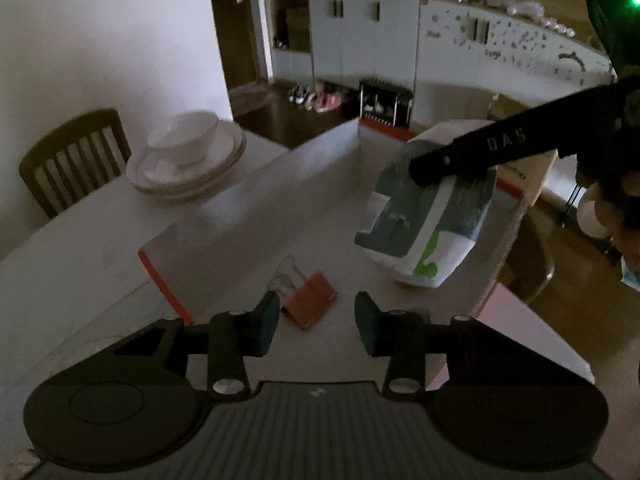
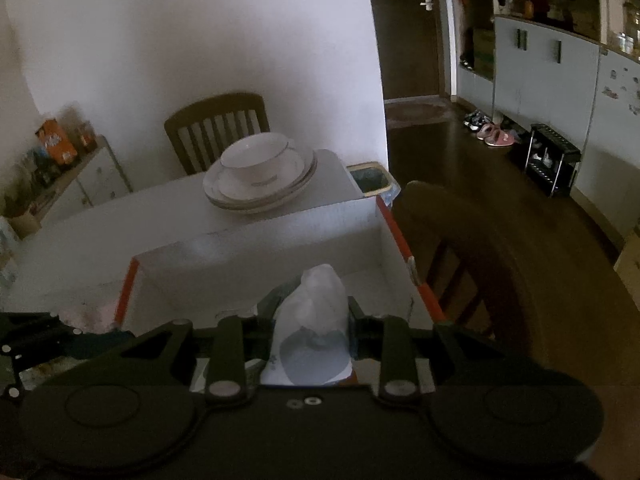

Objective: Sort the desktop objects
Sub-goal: 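Carry the snack bag and bottle into the red box and release them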

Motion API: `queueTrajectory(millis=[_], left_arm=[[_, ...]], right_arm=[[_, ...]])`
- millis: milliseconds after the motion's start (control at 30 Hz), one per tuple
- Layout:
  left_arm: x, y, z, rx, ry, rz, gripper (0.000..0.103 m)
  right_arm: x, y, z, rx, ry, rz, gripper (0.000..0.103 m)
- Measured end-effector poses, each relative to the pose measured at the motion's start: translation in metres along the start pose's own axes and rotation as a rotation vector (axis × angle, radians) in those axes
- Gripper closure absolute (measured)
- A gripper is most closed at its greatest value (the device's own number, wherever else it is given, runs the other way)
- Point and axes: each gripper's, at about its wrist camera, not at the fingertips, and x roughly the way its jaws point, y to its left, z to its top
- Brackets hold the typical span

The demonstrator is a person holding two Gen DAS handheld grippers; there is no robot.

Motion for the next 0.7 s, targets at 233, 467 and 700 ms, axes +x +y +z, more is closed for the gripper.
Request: queueTrajectory(millis=[233,467,700], left_arm=[[0.02,0.012,-0.006,-0.049,0.071,0.007,0.062],[0.03,0.008,-0.009,-0.055,0.103,-0.004,0.062],[0.034,0.008,-0.007,-0.073,0.112,-0.023,0.062]], right_arm=[[0.046,-0.001,0.006,-0.043,0.072,-0.017,0.073],[0.08,0.004,0.009,-0.072,0.132,-0.022,0.073],[0.096,0.004,0.009,-0.082,0.19,-0.019,0.072]])
